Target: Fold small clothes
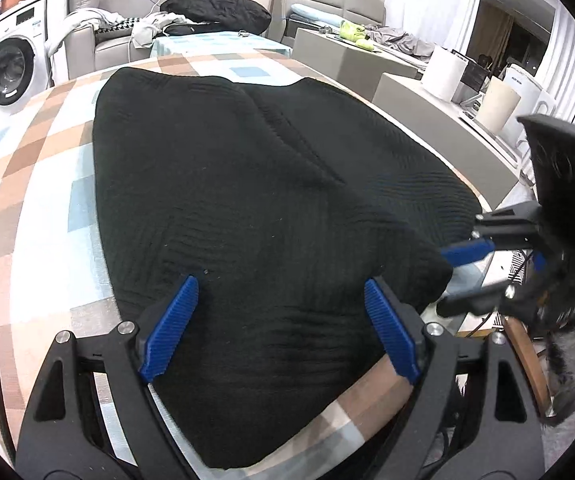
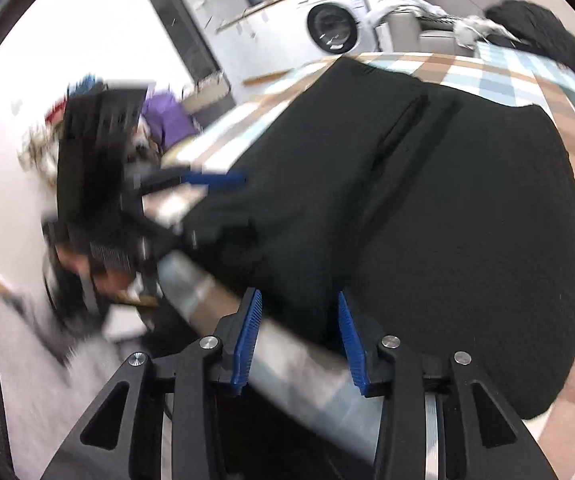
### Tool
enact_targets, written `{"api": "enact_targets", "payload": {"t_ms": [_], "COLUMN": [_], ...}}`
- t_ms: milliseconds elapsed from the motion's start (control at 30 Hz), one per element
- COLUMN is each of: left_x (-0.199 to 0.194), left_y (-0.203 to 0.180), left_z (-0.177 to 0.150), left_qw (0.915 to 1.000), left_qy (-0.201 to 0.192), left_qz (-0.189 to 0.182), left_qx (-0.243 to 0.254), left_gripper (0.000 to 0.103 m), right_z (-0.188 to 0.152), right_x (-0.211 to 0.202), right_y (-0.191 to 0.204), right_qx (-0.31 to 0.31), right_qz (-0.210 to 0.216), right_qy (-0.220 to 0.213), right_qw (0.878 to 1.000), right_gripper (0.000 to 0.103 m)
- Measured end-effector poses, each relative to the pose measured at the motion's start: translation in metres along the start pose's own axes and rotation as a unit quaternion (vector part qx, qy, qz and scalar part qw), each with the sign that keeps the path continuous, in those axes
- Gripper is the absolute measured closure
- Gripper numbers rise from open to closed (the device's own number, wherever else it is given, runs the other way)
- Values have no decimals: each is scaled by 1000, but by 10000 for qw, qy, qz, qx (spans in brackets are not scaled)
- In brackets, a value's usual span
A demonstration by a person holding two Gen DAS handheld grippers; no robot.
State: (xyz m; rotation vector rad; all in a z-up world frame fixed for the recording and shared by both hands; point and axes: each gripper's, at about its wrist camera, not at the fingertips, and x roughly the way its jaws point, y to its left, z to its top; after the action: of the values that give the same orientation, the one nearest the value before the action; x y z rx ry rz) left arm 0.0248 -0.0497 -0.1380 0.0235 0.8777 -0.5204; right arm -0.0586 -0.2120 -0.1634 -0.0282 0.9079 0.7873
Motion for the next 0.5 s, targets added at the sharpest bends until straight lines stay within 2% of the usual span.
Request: {"api": "enact_targets", "payload": {"t_ms": [67, 133, 200, 267, 333, 400, 500], "left_x": [-2, -3, -4, -4, -4, -3, -5], "left_y": [3, 6, 7, 8, 10, 12, 11], "left_z": [-1, -2, -2, -2, -2, -1, -1], "left_qw": [10000, 9999, 10000, 9999, 9999, 9998, 9998], "left_qy": [8, 23, 28, 29, 20, 41, 81], "left_qz": [-50, -67, -54, -67, -113, -155, -147], "left_qx": [-59, -96, -75, -78, -121, -151, -136], "left_gripper": [20, 20, 20, 20, 20, 20, 20], "right_z": [-7, -13, -10, -8, -5, -8, -15], "right_x": [7, 6, 2, -14, -20, -9, 8], "right_y": [7, 17, 21, 32, 42, 44, 36], "right_qx": [-230, -471, -594, -981, -1230, -1408, -1304], "right_qz": [-359, -771, -948, -1352, -1731, -2183, -2218], "right_qy": [161, 228, 126, -218, -367, -63, 464], "right_qw": [9990, 9956, 9936, 9857, 9765, 9657, 9652], "right_gripper": [63, 84, 94, 96, 97, 97, 95]}}
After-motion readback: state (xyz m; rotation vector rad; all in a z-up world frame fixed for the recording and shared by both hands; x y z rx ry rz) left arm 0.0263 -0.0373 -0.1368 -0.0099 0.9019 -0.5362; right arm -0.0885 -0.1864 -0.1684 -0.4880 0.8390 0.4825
